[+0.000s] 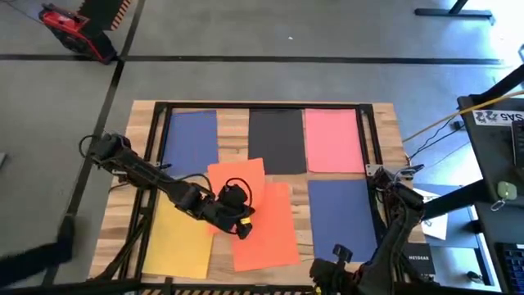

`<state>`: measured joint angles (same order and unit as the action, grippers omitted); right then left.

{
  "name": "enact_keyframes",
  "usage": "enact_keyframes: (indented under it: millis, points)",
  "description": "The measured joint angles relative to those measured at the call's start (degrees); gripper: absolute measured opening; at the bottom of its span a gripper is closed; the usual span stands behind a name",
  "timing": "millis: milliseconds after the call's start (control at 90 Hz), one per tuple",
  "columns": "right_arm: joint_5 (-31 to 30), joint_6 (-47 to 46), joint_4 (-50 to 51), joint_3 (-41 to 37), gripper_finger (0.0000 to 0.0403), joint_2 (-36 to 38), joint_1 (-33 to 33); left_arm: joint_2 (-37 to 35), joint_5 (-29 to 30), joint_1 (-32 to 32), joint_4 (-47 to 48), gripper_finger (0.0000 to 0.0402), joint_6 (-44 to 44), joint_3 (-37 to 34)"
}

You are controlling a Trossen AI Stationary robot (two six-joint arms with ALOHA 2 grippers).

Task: Organize paper
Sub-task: Stack the orange paper on top of the stacked orange papers

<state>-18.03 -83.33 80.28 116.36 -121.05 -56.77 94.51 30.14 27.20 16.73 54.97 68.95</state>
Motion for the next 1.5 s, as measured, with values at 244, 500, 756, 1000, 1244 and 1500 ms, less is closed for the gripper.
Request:
enact_keyframes:
  millis: [244,500,756,1000,1244,1500]
  points:
    - [1.1,-0.2,2.7,0.0,0.0,0.0,-1.5,6.6,2.2,0.5,-7.7,0.0,3.6,0.7]
    - [0.6,-0.2,3.0,0.0,0.0,0.0,-3.3,11.2,0.9,2.5,-7.7,0.0,2.9,5.5]
    - [0.0,0.2,5.2,0.0,0.0,0.0,-3.3,14.9,0.7,4.0,-6.9,0.0,2.1,12.2]
    - [-0.4,1.0,5.3,0.0,0.0,0.0,-3.3,17.9,0.9,4.2,-6.7,0.0,1.6,17.1]
    - [-0.5,1.2,5.4,0.0,0.0,0.0,-3.3,19.6,-0.4,5.2,-6.7,0.0,1.9,18.4]
    - [-0.9,1.6,5.4,0.0,0.0,0.0,-3.3,21.4,-4.2,5.9,-7.8,0.0,0.0,18.4]
